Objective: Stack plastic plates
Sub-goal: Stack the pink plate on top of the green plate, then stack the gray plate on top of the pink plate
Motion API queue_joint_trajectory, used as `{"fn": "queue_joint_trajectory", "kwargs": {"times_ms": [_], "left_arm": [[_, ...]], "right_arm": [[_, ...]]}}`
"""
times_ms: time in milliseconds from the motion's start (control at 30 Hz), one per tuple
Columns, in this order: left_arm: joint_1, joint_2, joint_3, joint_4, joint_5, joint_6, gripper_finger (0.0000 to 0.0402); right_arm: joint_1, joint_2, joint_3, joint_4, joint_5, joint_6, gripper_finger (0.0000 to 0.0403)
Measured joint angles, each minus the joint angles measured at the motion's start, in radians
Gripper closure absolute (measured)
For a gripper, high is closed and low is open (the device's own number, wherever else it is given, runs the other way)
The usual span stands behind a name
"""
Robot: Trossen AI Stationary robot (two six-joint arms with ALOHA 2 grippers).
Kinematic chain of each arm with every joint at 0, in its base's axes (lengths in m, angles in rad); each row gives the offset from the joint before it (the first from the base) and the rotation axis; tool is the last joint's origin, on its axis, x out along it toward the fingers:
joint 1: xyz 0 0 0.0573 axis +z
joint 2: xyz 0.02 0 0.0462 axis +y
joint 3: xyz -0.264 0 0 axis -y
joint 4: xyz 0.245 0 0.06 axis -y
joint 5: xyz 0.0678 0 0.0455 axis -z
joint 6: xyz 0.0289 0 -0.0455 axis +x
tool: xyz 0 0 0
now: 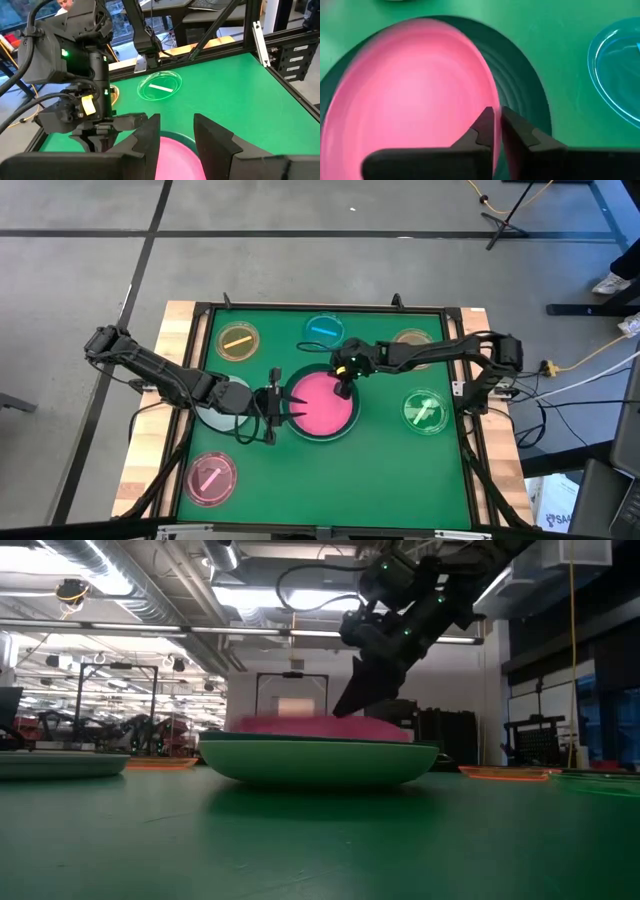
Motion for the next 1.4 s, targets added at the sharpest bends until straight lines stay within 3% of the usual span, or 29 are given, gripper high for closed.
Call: {"fn": "queue_joint_trajectory", "kwargs": {"times_ms": [300,567,667,900,1133,1233,1400], "left_arm": [[0.0,0.0,0.0,-0.002,0.003,0.0,0.029],[0.01,0.001,0.0,-0.042,-0.04,-0.045,0.029],[0.035,0.001,0.0,-0.11,-0.056,-0.145,0.029],[0.042,0.001,-0.001,-0.452,-0.065,-0.494,0.029],[0.042,0.011,-0.001,-0.844,0.041,-0.96,0.029],[0.042,0.045,-0.001,-0.948,0.097,-1.056,0.029],[0.057,0.134,-0.001,-0.96,0.165,-1.089,0.029]], "right_arm": [[0.0,-0.01,-0.001,-0.029,0.056,-0.05,0.0277],[0.087,-0.23,-0.032,-0.142,0.098,-0.134,0.0265],[0.156,-0.311,-0.086,-0.135,0.156,-0.138,0.0265],[0.349,-0.406,-0.24,-0.11,0.332,-0.066,0.0265],[0.506,-0.405,-0.262,-0.159,0.424,0.074,0.0265],[0.544,-0.405,-0.262,-0.138,0.471,0.08,0.0265],[0.551,-0.405,-0.262,-0.134,0.492,0.084,0.0265]]}}
